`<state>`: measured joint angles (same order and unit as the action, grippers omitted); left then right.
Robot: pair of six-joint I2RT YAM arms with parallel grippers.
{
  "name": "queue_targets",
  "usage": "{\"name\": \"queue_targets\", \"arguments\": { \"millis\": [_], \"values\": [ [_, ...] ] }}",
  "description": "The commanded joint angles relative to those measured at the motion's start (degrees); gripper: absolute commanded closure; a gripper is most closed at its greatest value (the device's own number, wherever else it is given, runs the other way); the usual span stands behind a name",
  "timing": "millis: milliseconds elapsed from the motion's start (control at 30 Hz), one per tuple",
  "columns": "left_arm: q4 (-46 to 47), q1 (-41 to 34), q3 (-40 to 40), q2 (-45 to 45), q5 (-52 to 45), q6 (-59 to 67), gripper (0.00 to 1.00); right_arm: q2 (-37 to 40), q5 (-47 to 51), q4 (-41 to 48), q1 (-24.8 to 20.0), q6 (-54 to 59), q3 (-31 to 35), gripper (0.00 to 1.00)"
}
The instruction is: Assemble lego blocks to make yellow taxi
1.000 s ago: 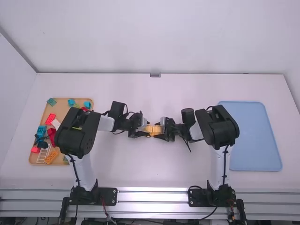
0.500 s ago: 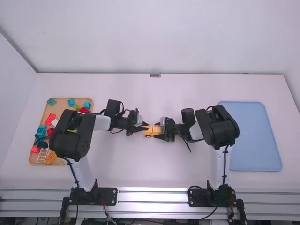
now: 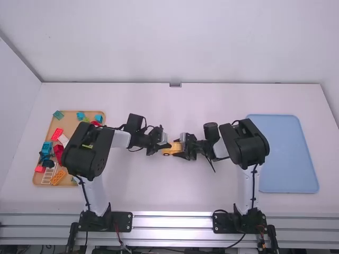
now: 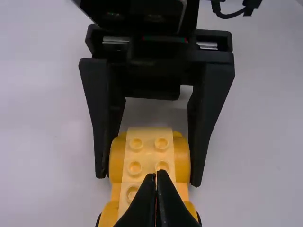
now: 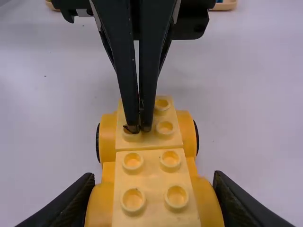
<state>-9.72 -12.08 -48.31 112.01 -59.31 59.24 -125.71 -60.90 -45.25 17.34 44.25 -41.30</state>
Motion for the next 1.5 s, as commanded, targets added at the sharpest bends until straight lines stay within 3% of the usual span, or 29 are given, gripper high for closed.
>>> {"name": "queue_targets", "arguments": {
  "millis": [0, 267, 567, 667, 767, 1000, 1067, 1100, 1133, 1233, 1333, 1467],
  "values": [
    [0.39, -0.17, -1.18, 2.89, 4.24, -1.9, 0.98, -0.68, 2.25, 0.74, 0.26, 0.07, 0.02, 0.47],
    [0.57, 0.52, -1.29, 7.21, 11.32, -1.01, 0.98, -0.68, 2.49, 0.72, 0.22, 0.09, 0.07, 0.47],
    [9.64, 1.22, -4.52, 7.82, 13.73, 3.15, 0.98, -0.68, 2.23, 0.74, -0.59, 0.09, 0.07, 0.47],
    [9.94, 1.14, -5.92, 7.54, 9.6, 3.61, 0.98, -0.68, 2.23, 0.74, -0.59, 0.11, 0.07, 0.47],
    [12.85, 2.21, -9.16, 3.76, -0.59, 3.65, 0.98, -0.68, 2.27, 0.74, -0.44, 0.11, 0.07, 0.47],
    [17.99, 5.49, -15.45, -4.94, -7.43, 3.15, 0.98, -0.68, 2.47, 0.72, -0.2, 0.11, 0.07, 0.47],
    [20.35, 6.86, -16.81, -7.21, -7.13, 3.1, 0.89, -0.68, 2.43, 0.72, -0.17, 0.09, 0.07, 0.47],
    [22.29, 8.07, -17.84, -8.52, -6.32, 3.08, 0.6, -0.68, 2.47, 0.7, -0.02, 0.11, 0.07, 0.47],
    [23.74, 9.05, -18.58, -9.09, -5.29, 2.82, 0.01, -0.68, 2.47, 0.7, -0.04, 0.13, 0.07, 0.47],
    [24.3, 11.15, -19.45, -9.73, -2.32, -1.7, 0.01, -0.68, 2.54, 0.72, -0.15, 0.11, 0.07, 0.45],
    [24.68, 14.53, -19.52, -9.75, 0.39, -8.76, 0.01, -0.68, 2.47, 0.74, -0.15, 0.09, 0.07, 0.23],
    [26.43, 16.59, -19.47, -9.75, 0.28, -8.46, 0.01, -0.68, 2.82, 0.52, 0.33, 0.07, 0.07, 0.17]
  ]
}}
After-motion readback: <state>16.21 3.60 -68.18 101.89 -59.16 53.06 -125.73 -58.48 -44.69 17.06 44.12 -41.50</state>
